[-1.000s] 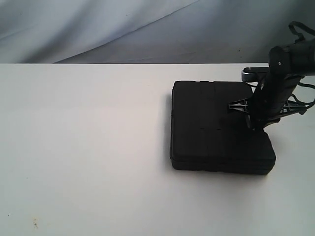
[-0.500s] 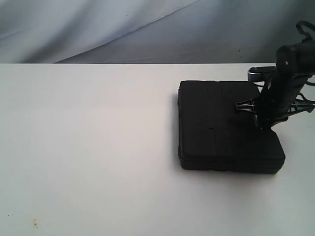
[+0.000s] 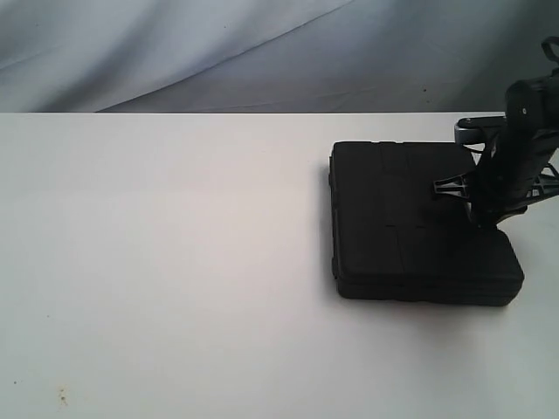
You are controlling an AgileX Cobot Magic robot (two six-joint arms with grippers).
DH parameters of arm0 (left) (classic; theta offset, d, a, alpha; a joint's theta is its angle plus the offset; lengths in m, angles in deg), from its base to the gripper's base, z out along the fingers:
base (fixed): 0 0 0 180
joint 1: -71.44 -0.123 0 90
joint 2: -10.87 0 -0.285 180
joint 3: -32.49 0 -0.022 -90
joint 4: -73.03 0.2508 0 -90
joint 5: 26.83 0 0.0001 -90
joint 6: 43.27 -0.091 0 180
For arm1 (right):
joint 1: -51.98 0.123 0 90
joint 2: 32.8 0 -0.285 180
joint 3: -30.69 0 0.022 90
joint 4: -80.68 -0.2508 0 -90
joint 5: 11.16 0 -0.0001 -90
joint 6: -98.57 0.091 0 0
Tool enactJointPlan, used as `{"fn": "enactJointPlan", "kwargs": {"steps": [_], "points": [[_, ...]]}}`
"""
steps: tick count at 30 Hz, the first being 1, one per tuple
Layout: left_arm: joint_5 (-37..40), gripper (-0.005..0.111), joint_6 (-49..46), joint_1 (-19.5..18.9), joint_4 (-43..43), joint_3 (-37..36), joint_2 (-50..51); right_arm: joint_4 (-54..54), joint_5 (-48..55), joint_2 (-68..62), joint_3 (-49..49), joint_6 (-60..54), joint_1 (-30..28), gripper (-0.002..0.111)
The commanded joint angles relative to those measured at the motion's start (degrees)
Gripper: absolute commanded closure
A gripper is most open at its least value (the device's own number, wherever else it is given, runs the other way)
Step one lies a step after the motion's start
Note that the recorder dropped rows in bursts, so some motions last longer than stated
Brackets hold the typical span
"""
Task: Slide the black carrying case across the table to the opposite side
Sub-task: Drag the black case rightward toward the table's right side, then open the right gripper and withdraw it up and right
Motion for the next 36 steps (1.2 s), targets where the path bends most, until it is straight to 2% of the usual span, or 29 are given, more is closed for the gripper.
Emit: {"fn": "enactJointPlan", "kwargs": {"steps": [1, 13, 15, 16, 18, 20, 28, 36], "points": [[-0.45, 0.107, 0.17, -0.14, 0.01, -0.24, -0.22, 1.73, 0.18, 0.43, 0.34, -0.86, -0.62, 0.108], [-0.45, 0.107, 0.20, -0.14, 0.01, -0.24, -0.22, 1.45, 0.07, 0.43, 0.34, -1.72, -0.62, 0.106], [-0.45, 0.107, 0.20, -0.14, 0.01, -0.24, -0.22, 0.93, 0.07, 0.43, 0.34, -1.91, -0.62, 0.093], [-0.45, 0.107, 0.11, -0.14, 0.01, -0.24, -0.22, 0.26, 0.07, 0.43, 0.34, -2.34, -0.62, 0.082], [-0.45, 0.107, 0.00, -0.14, 0.01, -0.24, -0.22, -0.84, 0.07, 0.43, 0.34, -2.34, -0.62, 0.066], [-0.45, 0.107, 0.00, -0.14, 0.01, -0.24, -0.22, -1.24, 0.75, 0.43, 0.34, -2.34, -0.62, 0.059], [-0.45, 0.107, 0.10, -0.14, 0.01, -0.24, -0.22, -1.79, 2.31, 4.80, 0.34, -2.34, -0.62, 0.057], [-0.45, 0.107, 0.00, -0.14, 0.01, -0.24, -0.22, -5.21, 8.28, 13.91, 0.34, -2.90, -0.62, 0.057]]}}
